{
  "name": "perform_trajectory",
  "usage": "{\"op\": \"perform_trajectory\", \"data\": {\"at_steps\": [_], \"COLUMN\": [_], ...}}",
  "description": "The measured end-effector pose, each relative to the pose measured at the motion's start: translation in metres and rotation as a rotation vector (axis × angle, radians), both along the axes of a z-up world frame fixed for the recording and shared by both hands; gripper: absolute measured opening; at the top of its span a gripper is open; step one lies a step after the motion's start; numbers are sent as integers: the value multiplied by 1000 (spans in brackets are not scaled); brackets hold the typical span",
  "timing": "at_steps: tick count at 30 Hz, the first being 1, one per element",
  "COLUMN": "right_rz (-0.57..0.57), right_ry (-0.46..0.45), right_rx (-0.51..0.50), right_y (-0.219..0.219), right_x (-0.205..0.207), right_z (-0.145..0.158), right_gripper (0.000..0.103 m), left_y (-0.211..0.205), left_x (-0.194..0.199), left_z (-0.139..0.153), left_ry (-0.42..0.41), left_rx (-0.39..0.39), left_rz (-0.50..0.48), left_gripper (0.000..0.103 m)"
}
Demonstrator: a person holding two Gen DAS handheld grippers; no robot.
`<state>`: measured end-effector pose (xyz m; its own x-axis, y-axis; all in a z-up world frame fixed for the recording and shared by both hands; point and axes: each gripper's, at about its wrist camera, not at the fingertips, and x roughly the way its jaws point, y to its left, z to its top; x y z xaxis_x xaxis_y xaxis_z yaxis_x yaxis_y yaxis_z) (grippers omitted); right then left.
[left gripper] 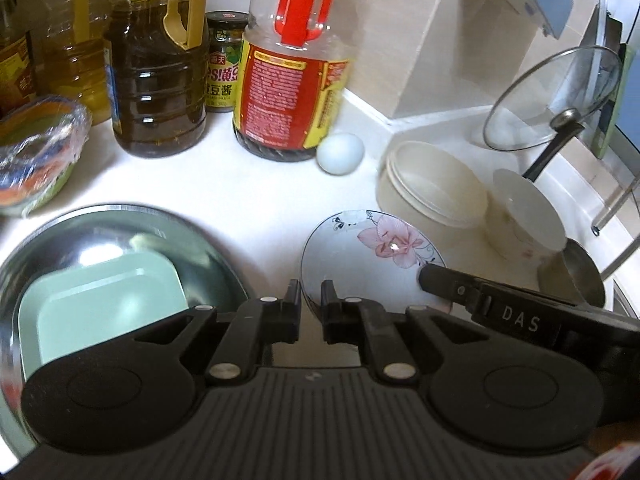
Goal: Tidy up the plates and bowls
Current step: 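Carry the saucer with both grippers over the green plate in the tray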
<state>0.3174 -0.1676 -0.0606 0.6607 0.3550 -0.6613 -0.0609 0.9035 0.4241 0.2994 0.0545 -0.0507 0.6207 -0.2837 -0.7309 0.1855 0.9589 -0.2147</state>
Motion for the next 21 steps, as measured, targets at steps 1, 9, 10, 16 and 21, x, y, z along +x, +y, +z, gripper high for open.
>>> {"op": "perform_trajectory", "data": {"at_steps": [1,9,10,16,21], "right_rz": [3,54,63,135,212], "right_ry": [1,9,10,15,15], "right_rx": [2,8,9,21,31], "right_y": [-2,-10,-11,-5,10], "right_x": [-5,-46,-50,-73,-86], "right_z": [2,12,13,18,22], "right_gripper": [6,6,6,6,6], "left_y": [-1,-2,-1,11,27], "left_x": [-6,-59,-65,-103,-129], "left_z": [1,7,8,14,18], "left_ry": [0,-1,-1,-9,-13], "left_rx": [-2,-24,-26,-38,-42], "left_rz": [2,44,53,124,202], "left_gripper": [9,9,9,9,9]}}
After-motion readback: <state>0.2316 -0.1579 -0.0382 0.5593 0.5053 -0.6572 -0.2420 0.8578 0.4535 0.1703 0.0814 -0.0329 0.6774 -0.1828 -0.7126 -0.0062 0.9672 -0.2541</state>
